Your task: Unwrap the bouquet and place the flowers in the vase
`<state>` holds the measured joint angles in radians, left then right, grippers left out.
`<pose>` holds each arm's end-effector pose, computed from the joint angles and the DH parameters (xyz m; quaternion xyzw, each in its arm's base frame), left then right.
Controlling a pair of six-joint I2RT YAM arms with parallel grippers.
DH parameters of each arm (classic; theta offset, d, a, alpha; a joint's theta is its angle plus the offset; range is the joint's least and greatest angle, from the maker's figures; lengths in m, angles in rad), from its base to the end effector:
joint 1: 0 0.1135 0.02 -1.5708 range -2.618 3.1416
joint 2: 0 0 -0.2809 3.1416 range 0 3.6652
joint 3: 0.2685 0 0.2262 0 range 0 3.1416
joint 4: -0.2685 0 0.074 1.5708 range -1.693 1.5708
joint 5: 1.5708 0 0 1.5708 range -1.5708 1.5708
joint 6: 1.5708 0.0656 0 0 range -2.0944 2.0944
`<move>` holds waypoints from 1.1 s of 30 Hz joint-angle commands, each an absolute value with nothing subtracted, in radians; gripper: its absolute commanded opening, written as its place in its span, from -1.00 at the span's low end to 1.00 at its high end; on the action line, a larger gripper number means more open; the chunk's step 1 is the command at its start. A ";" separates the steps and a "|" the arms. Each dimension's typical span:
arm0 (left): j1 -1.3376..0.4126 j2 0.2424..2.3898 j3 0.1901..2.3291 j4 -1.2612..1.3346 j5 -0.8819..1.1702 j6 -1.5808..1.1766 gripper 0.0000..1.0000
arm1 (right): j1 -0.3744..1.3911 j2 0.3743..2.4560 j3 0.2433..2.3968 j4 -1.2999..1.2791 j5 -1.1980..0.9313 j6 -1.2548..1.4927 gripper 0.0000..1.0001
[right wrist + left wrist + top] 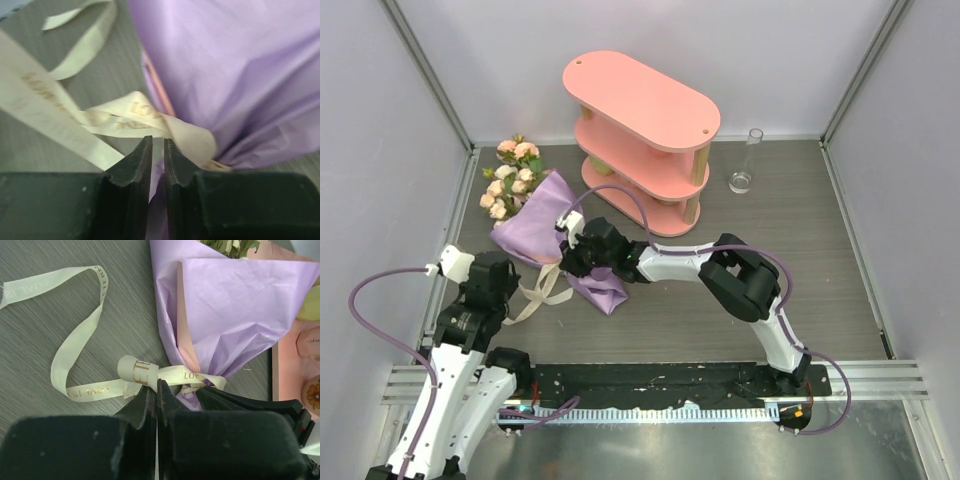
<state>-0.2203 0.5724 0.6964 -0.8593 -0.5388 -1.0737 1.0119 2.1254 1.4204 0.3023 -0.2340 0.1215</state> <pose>0.0947 0.0133 0.2648 -0.4629 0.7574 -0.0416 0.4587 0.2521 0.4317 0.2027 -0.4149 0.7201 0.3762 0.4098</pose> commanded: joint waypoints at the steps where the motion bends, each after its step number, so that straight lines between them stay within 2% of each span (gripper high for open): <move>1: -0.222 0.557 0.707 -0.874 -0.629 -1.092 -0.99 | 1.008 2.112 1.467 0.264 -0.042 0.089 -0.58; 6: -0.222 0.578 0.704 -0.881 -0.666 -1.075 -1.00 | 1.006 2.079 1.422 0.268 -0.028 0.095 -0.56; 10: -0.222 0.589 0.703 -0.827 -0.608 -1.017 -0.99 | 1.006 2.079 1.425 0.258 -0.043 0.094 -0.52; 11: -0.222 0.589 0.703 -0.807 -0.580 -0.993 -0.89 | 1.008 2.091 1.434 0.233 -0.064 0.091 -0.49; 12: -0.221 0.584 0.703 -0.781 -0.545 -0.929 -0.60 | 1.008 2.095 1.454 0.219 -0.067 0.086 -0.46; 15: -0.221 0.568 0.693 -0.674 -0.376 -0.835 -0.11 | 1.008 2.108 1.466 0.195 -0.080 0.075 -0.39; 18: -0.221 0.574 0.680 -0.600 -0.238 -0.810 -0.01 | 1.006 2.106 1.470 0.164 -0.048 0.043 -0.32; 22: -0.221 0.636 0.658 -0.522 -0.092 -0.810 -0.13 | 1.011 2.105 1.473 0.126 -0.032 0.003 -0.28; 25: -0.221 0.689 0.626 -0.456 -0.005 -0.825 -0.29 | 1.020 2.109 1.479 0.114 -0.005 -0.032 -0.31; 26: -0.221 0.725 0.615 -0.439 0.044 -0.836 -0.34 | 1.023 2.112 1.482 0.110 -0.005 -0.037 -0.37; 27: -0.221 0.748 0.595 -0.425 0.070 -0.850 -0.50 | 1.028 2.117 1.491 0.107 0.029 -0.044 -0.40; 28: -0.221 0.765 0.585 -0.398 0.080 -0.873 -0.58 | 1.031 2.126 1.499 0.104 0.044 -0.049 -0.43; 32: -0.221 0.789 0.503 -0.324 0.042 -0.975 -0.74 | 1.048 2.135 1.514 0.112 0.054 -0.052 -0.64; 33: -0.221 0.782 0.480 -0.328 -0.019 -0.995 -0.74 | 1.051 2.135 1.514 0.115 0.055 -0.052 -0.67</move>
